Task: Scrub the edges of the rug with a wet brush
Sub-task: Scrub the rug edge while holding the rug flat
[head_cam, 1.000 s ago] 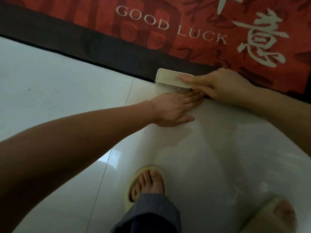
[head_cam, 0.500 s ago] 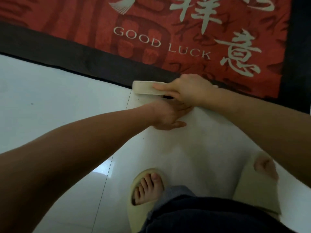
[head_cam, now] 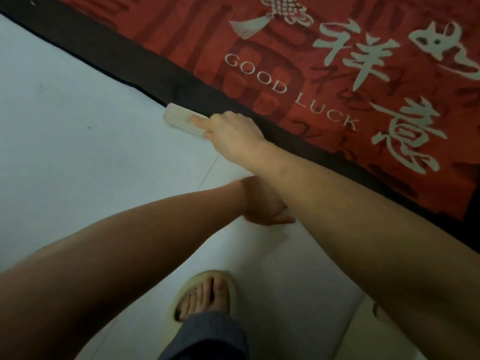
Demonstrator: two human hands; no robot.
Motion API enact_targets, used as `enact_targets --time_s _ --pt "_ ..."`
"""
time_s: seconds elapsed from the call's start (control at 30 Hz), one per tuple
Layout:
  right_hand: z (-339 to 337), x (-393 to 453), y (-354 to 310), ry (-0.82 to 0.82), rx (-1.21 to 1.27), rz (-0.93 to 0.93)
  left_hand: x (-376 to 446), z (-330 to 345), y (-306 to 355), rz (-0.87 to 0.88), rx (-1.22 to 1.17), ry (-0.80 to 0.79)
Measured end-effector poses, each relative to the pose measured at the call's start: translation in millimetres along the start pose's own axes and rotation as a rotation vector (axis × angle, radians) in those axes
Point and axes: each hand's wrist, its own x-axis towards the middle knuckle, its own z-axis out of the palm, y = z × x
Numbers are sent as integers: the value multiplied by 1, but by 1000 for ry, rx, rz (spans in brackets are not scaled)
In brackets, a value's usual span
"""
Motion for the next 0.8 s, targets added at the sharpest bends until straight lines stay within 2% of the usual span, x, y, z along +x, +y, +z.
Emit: enact_targets --time_s 0.07,0.17,0.3,0.43,0.5,0.67,0.8 --pt "3 10 2 8 -18 -45 -2 -7 -8 9 -36 59" --pt "-4 -16 39 -42 23 -77 -24 13 -51 45 -22 236" --pt "-16 -22 46 -99 66 -82 -74 45 -105 -40 28 406" --pt "-17 -11 49 31 235 -86 -97 51 -126 -95 -20 543" --pt "-17 -9 59 76 303 -86 -90 47 -131 -65 -13 557" --pt "-15 11 57 -113 120 -111 -73 56 -145 -25 -24 445" --pt "0 54 9 -22 117 -118 -71 61 -145 -17 -91 461"
